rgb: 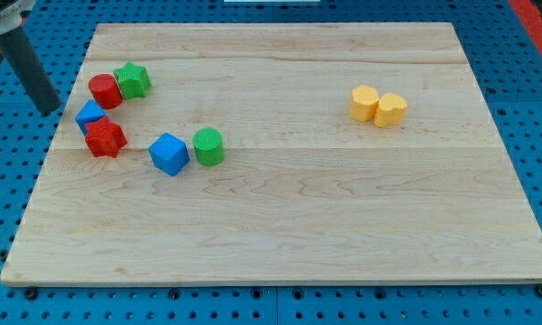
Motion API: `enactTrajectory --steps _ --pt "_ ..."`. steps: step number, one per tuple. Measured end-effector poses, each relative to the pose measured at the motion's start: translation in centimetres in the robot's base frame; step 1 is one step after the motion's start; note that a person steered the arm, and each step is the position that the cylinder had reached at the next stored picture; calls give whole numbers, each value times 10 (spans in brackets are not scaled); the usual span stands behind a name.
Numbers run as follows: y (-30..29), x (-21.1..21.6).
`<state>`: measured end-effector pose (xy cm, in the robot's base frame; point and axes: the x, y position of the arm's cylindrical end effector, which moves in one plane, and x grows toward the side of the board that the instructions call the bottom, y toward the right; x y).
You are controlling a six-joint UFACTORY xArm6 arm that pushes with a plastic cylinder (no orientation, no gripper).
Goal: Place the red star to the bottom right side of the blue cube
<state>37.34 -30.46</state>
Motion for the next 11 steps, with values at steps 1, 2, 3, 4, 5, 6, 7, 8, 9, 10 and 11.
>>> enactTrajectory --steps 1,2,3,4,5,6,7,8,9,10,11 --pt "0 5" --pt "10 14" --pt "19 19" --pt "22 33" --pt "65 39" --pt "100 56" --pt "119 102" --pt "158 133" --pt "193 153" --pt "160 143" --pt "188 120"
